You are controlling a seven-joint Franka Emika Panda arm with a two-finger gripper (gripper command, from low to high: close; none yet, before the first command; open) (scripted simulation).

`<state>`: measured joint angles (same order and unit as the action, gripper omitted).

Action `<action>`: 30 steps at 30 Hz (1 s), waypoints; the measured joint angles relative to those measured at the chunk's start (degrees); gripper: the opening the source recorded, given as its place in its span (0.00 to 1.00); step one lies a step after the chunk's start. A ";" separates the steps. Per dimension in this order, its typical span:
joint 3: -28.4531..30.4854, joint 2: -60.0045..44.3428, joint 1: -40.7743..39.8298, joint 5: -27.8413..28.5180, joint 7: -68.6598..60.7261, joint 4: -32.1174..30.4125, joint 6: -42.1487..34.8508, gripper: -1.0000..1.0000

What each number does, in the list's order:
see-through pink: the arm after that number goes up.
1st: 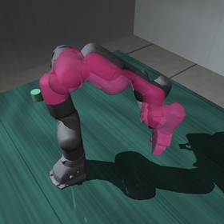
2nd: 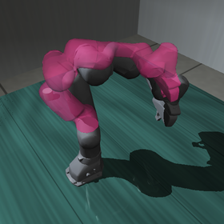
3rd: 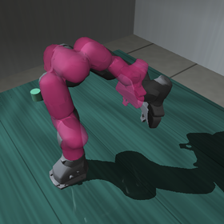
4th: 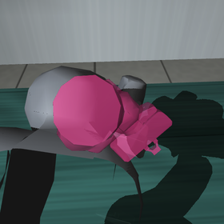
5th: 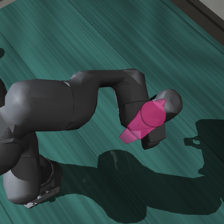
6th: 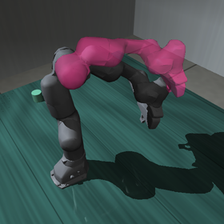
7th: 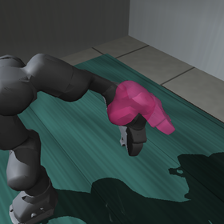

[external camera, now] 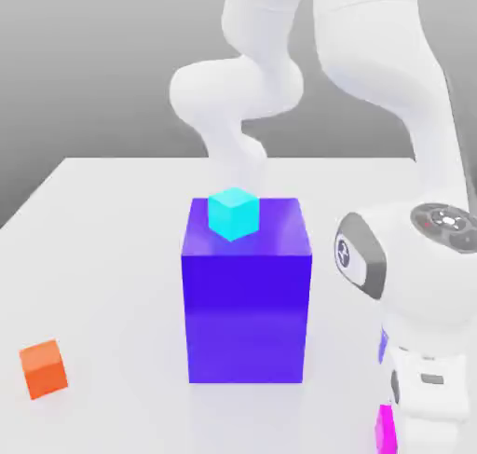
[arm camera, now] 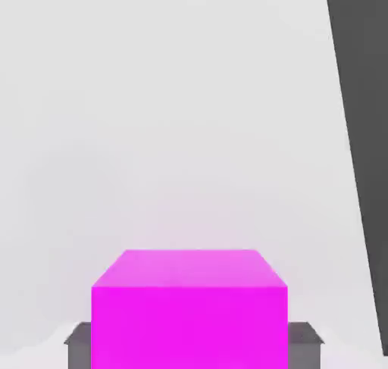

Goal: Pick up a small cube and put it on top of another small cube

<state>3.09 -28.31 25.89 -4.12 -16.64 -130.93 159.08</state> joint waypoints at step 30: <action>-19.32 26.26 14.17 6.35 -47.06 -28.97 2.67 0.00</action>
<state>-16.24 -2.05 40.06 2.24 -63.70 -159.90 161.75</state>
